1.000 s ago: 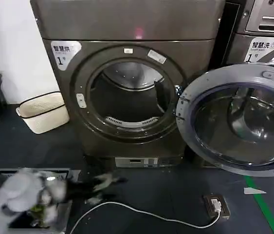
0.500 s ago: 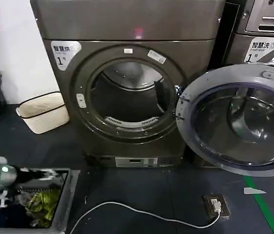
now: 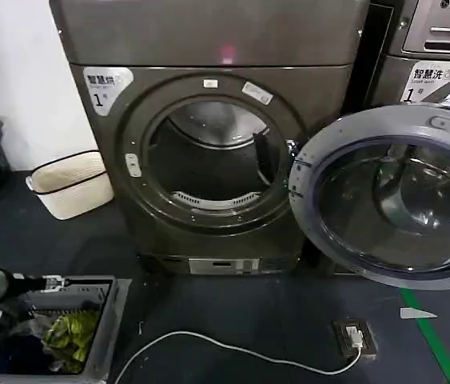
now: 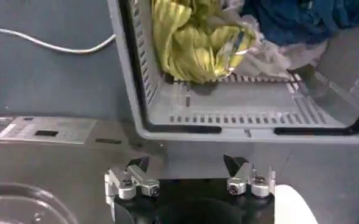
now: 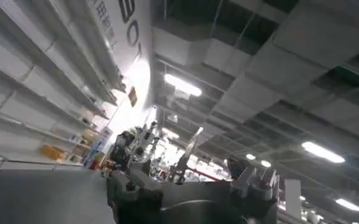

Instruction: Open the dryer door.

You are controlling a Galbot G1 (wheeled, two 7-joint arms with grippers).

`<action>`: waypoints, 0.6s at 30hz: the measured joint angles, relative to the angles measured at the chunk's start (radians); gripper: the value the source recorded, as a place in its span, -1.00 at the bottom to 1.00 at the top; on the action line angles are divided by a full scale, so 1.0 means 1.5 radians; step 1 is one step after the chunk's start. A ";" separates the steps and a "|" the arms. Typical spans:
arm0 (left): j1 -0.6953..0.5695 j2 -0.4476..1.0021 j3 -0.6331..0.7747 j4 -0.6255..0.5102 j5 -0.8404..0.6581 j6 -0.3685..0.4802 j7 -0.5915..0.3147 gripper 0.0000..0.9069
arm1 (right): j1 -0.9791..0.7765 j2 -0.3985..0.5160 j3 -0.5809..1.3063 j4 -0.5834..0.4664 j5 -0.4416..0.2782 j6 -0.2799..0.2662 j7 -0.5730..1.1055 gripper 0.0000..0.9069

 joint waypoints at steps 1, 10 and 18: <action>-0.001 -0.002 0.000 0.003 0.005 0.000 0.000 1.00 | 0.000 0.000 0.000 0.000 0.000 0.000 0.000 1.00; -0.004 -0.007 -0.006 0.014 0.049 0.000 0.002 1.00 | 0.002 0.002 -0.002 -0.007 -0.001 0.018 -0.005 1.00; -0.004 -0.012 -0.036 0.038 0.104 0.001 0.003 1.00 | 0.006 0.000 0.001 -0.010 -0.003 0.008 0.001 1.00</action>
